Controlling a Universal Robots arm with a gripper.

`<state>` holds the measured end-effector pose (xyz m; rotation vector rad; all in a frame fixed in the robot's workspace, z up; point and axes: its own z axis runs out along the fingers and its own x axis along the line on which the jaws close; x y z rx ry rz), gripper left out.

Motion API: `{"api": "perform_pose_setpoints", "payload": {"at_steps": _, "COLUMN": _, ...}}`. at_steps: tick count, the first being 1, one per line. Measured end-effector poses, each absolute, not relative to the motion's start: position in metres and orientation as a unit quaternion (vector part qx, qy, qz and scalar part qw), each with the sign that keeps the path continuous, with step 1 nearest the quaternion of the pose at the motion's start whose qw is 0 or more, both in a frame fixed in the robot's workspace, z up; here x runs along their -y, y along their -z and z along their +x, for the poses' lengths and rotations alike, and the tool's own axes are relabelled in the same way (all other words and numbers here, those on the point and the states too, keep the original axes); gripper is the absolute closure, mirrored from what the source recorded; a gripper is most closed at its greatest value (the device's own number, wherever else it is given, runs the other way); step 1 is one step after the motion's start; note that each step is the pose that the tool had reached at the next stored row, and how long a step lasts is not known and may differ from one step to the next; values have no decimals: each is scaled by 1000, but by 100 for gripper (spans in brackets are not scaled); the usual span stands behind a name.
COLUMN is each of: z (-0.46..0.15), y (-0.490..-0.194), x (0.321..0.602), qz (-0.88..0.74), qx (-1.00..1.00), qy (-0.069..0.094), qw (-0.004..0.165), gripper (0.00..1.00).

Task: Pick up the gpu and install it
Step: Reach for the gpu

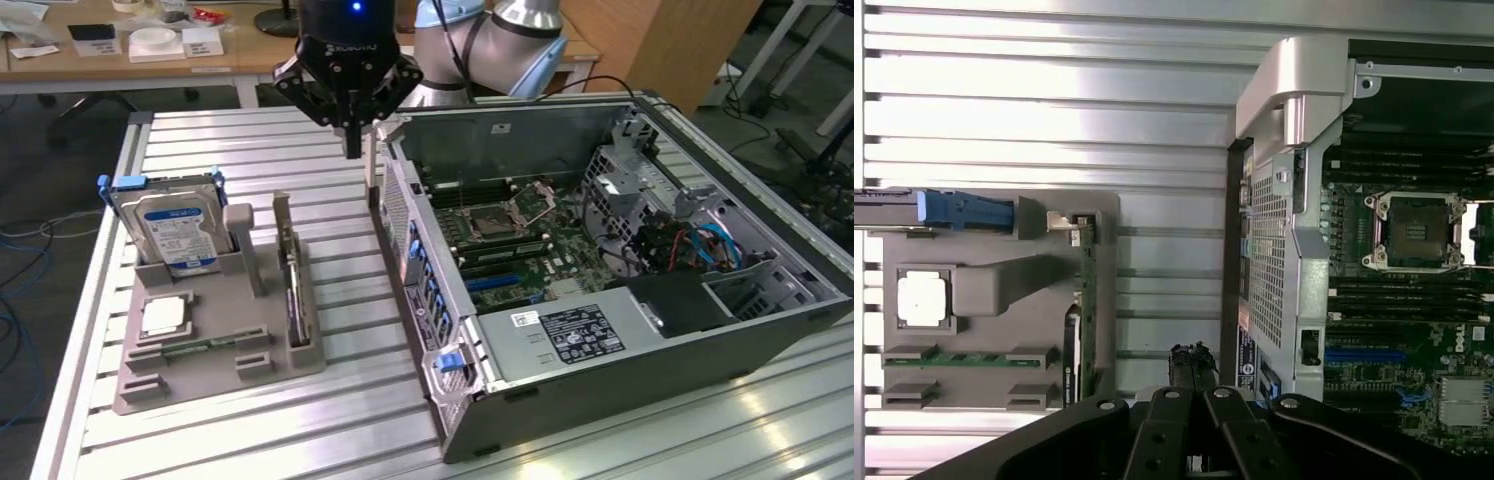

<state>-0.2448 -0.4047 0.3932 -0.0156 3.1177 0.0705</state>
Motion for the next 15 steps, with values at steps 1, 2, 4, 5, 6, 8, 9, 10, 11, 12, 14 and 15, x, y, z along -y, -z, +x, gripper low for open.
{"api": "perform_pose_setpoints", "payload": {"at_steps": 1, "z": -247, "y": -393, "x": 405, "qz": -5, "qx": -1000, "qy": -23, "qw": 12, "gripper": 89}}
{"api": "perform_pose_setpoints", "payload": {"at_steps": 2, "z": -249, "y": -393, "x": 405, "qz": -5, "qx": -1000, "qy": -23, "qw": 12, "gripper": 89}}
{"api": "perform_pose_setpoints", "payload": {"at_steps": 4, "z": -254, "y": -393, "x": 405, "qz": -5, "qx": -1000, "qy": -23, "qw": 12, "gripper": 89}}
{"api": "perform_pose_setpoints", "payload": {"at_steps": 5, "z": -256, "y": -393, "x": 405, "qz": -5, "qx": -1000, "qy": -23, "qw": 12, "gripper": 89}}
{"api": "perform_pose_setpoints", "payload": {"at_steps": 6, "z": -259, "y": -393, "x": 405, "qz": -5, "qx": -1000, "qy": -23, "qw": 12, "gripper": 89}}
{"api": "perform_pose_setpoints", "payload": {"at_steps": 8, "z": -263, "y": -393, "x": 405, "qz": -5, "qx": -1000, "qy": -23, "qw": 12, "gripper": 89}}
{"api": "perform_pose_setpoints", "payload": {"at_steps": 9, "z": -265, "y": -393, "x": 405, "qz": -5, "qx": -1000, "qy": -23, "qw": 12, "gripper": 89}}
{"api": "perform_pose_setpoints", "payload": {"at_steps": 10, "z": -268, "y": -393, "x": 405, "qz": -5, "qx": -1000, "qy": -23, "qw": 12, "gripper": 89}}
{"api": "perform_pose_setpoints", "payload": {"at_steps": 11, "z": -270, "y": -393, "x": 405, "qz": -5, "qx": -1000, "qy": -23, "qw": 12, "gripper": 89}}
{"api": "perform_pose_setpoints", "payload": {"at_steps": 12, "z": -272, "y": -393, "x": 405, "qz": -5, "qx": -1000, "qy": -23, "qw": 12, "gripper": 89}}
{"api": "perform_pose_setpoints", "payload": {"at_steps": 14, "z": -277, "y": -393, "x": 405, "qz": -5, "qx": -1000, "qy": -23, "qw": 12, "gripper": 89}}
{"api": "perform_pose_setpoints", "payload": {"at_steps": 15, "z": -279, "y": -393, "x": 405, "qz": -5, "qx": -1000, "qy": -23, "qw": 12, "gripper": 89}}
